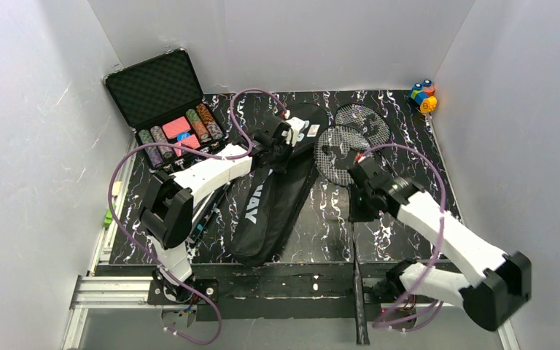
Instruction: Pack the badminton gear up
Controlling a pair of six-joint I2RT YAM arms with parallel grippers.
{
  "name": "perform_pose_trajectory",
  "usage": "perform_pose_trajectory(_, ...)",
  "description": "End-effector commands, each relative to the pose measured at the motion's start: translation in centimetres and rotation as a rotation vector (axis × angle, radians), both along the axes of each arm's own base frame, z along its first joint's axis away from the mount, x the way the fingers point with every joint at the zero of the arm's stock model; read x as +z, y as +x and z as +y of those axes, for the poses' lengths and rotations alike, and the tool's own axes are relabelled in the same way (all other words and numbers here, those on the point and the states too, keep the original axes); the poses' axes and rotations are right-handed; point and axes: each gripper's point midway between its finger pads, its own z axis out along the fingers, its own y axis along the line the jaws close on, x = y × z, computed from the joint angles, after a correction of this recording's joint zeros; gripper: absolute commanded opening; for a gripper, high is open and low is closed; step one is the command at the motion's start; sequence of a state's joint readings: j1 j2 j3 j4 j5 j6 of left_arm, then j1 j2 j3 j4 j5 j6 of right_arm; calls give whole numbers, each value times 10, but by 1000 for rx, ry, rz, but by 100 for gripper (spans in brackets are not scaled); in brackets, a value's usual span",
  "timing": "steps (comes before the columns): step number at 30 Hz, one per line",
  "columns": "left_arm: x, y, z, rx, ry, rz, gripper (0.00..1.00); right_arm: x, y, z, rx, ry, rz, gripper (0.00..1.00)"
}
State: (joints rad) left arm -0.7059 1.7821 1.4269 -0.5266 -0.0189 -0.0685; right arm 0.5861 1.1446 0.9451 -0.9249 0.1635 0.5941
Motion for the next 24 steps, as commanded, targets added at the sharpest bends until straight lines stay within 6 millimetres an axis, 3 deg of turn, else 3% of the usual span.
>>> perform_pose_trajectory(1,12,10,-14,11,-52,-6,2,6,-56,17,-6,121,80,1)
perform_pose_trajectory(5,6,11,-24,-4,-64,26,1,1,-88,30,46,119,139,1)
perform_pose_trajectory(9,5,14,-27,1,-66,35,1,-10,-103,41,103,81,194,1)
perform_pose_trajectory(18,10,8,-27,-28,-76,36,1,-25,-103,68,229,-7,220,1)
perform_pose_trajectory(24,12,-5,-31,-63,-112,71,0,-30,-87,89,297,-68,188,1)
